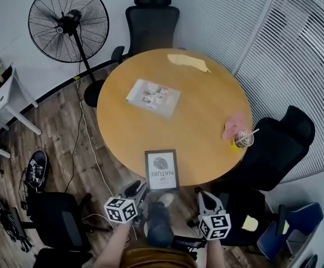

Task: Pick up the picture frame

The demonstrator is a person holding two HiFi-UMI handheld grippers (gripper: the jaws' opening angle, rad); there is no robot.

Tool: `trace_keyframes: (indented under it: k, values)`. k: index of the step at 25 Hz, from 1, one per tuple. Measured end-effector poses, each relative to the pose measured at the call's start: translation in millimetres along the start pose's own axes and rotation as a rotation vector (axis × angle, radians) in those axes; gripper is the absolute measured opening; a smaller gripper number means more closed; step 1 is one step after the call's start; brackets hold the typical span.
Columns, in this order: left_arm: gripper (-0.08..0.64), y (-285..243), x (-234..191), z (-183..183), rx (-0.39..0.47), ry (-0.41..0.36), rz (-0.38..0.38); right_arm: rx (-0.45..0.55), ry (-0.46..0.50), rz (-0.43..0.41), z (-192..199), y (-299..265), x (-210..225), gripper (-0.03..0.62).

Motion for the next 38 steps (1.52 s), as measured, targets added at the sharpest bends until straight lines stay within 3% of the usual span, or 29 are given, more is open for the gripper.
trace_keyframes:
  k: [10, 15, 20, 24, 26, 32, 38]
  values:
    - [0.204, -36.3, -32.7, 31.2, -0.143, 0.157, -0.023, -0.065, -0.043, -0.050, 17.5, -31.6, 17.4, 0.012]
    - [0.230, -52.8, -42.5, 48.0, -0.200, 0.310, 0.021, -0.102, -0.047, -0.062, 20.8, -45.6, 22.6, 0.012]
    - [0.232, -64.0, -48.8, 61.3, -0.177, 0.504, 0.088, -0.140, -0.051, -0.072, 25.4, -54.2, 25.6, 0.012]
    - [0.232, -68.7, -55.7, 65.4, -0.194, 0.510, 0.086, -0.154, -0.049, -0.081, 25.2, -61.8, 27.2, 0.012]
    - [0.232, -72.3, -54.5, 66.1, -0.193, 0.545, 0.132, -0.160, -0.048, -0.086, 24.9, -64.5, 28.2, 0.012]
    - [0.127, -80.0, -50.0, 67.9, -0.216, 0.562, 0.208, -0.172, -0.047, -0.093, 25.6, -69.0, 29.9, 0.012]
    - [0.098, -79.6, -47.9, 68.1, -0.201, 0.629, 0.241, -0.172, -0.047, -0.088, 25.1, -66.2, 31.5, 0.012]
Point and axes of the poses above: the fingertips, and each gripper's own axes: y backward along the fingers, x to its right, z out of its underside, the point moved 9 cm from there along y, backward along the fingers, and after that the axes turned 1 degree about y, right-handed, at the moved point
